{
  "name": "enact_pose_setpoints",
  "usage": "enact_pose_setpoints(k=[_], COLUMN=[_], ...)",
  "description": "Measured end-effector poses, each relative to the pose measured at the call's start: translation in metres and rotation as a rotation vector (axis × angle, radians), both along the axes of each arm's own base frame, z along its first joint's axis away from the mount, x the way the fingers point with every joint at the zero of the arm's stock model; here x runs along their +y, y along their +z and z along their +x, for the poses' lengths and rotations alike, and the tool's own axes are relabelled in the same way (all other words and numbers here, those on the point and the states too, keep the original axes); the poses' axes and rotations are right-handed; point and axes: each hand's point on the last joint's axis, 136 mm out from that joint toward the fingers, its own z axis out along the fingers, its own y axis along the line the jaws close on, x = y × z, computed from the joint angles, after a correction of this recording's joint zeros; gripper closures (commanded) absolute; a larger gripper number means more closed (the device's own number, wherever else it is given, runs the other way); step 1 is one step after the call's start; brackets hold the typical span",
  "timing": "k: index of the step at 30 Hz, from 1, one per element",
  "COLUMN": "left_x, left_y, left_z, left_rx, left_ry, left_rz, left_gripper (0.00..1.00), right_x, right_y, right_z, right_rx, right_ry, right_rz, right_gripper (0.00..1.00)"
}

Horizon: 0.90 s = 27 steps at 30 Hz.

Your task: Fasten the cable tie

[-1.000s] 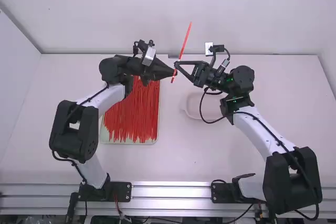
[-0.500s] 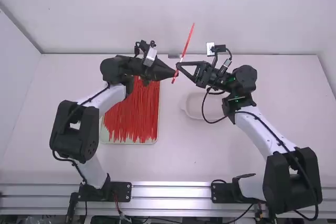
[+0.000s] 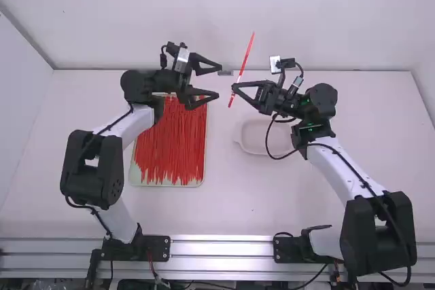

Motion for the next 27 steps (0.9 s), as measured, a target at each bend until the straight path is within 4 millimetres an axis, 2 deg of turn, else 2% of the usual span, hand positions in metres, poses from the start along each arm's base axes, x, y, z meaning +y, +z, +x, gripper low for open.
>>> enact_pose_setpoints(k=[3, 7, 18, 27], left_x=[0.002, 0.007, 0.009, 0.02], left_y=[-0.003, -0.012, -0.028, -0.073], left_z=[0.004, 0.014, 0.042, 0.066], left_rx=[0.07, 0.254, 0.636, 0.881], left_ry=[0.004, 0.006, 0.03, 0.235], left_rz=[0.003, 0.022, 0.067, 0.142], left_gripper=[0.01, 0.01, 0.01, 0.01], right_x=[-0.007, -0.016, -0.024, -0.04], right_y=[-0.004, -0.014, -0.023, -0.036], right_z=[0.007, 0.017, 0.027, 0.032], right_rx=[0.01, 0.038, 0.033, 0.073], right_ry=[-0.027, -0.073, -0.122, -0.136], right_rz=[-0.01, -0.029, -0.059, -0.088], right_gripper=[1.0, 1.0, 1.0, 1.0])
